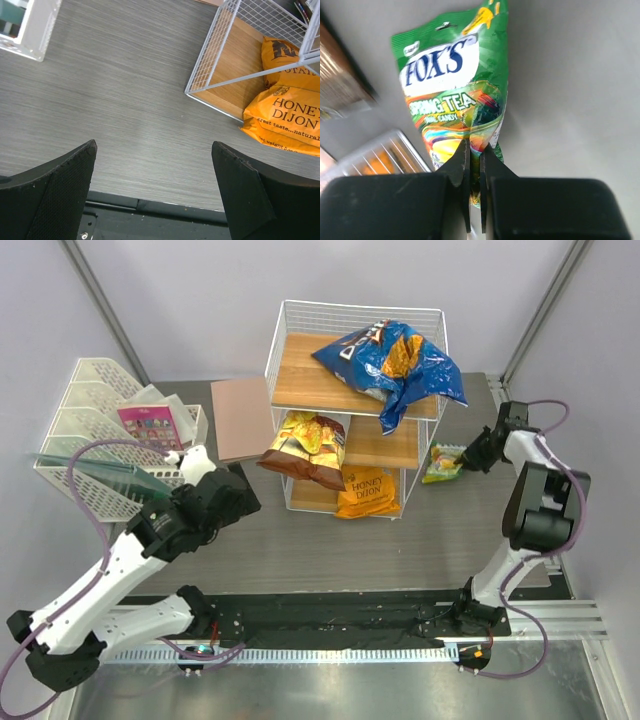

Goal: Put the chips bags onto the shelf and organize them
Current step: Pick up the potato chip from the center of the board.

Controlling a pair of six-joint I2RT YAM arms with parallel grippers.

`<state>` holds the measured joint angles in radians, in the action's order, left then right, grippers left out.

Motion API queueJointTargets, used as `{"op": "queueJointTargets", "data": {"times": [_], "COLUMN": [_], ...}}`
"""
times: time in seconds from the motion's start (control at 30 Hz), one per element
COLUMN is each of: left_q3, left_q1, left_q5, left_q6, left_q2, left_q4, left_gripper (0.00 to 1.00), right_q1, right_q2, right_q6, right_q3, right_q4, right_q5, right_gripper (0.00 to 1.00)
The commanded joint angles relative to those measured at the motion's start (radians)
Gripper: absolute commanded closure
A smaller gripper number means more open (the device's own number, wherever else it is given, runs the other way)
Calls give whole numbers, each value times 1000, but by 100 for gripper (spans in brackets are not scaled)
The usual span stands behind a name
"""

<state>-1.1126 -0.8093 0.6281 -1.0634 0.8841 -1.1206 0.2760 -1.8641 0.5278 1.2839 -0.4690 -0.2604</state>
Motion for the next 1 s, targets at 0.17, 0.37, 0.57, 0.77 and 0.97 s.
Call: {"op": "queueJointTargets", "data": {"times": [0.17, 0.37, 0.57, 0.77, 0.97], "left_q3": [26, 53, 43, 62, 102], "left_q1": [16, 48, 99, 104, 108], "left_q5": [-111, -148, -222, -263, -307], "left_q6": [105, 155, 204, 203, 183], "left_q2": [148, 122, 174, 174, 151], "left_q4": [188, 243, 260, 289, 308], "left_gripper": [2, 1, 2, 2, 1], "right_q1": [-30, -38, -52, -227, -379], "right_q2": [426, 592, 680, 736, 781], "right_q6": [105, 160, 192, 239, 342], "right_q3": [-291, -370, -371, -334, -318], "right_q4": [-197, -198, -301, -473, -603], "right_q5": [78, 93, 92, 131, 101], "right_gripper": [99, 99, 99, 99, 99]}}
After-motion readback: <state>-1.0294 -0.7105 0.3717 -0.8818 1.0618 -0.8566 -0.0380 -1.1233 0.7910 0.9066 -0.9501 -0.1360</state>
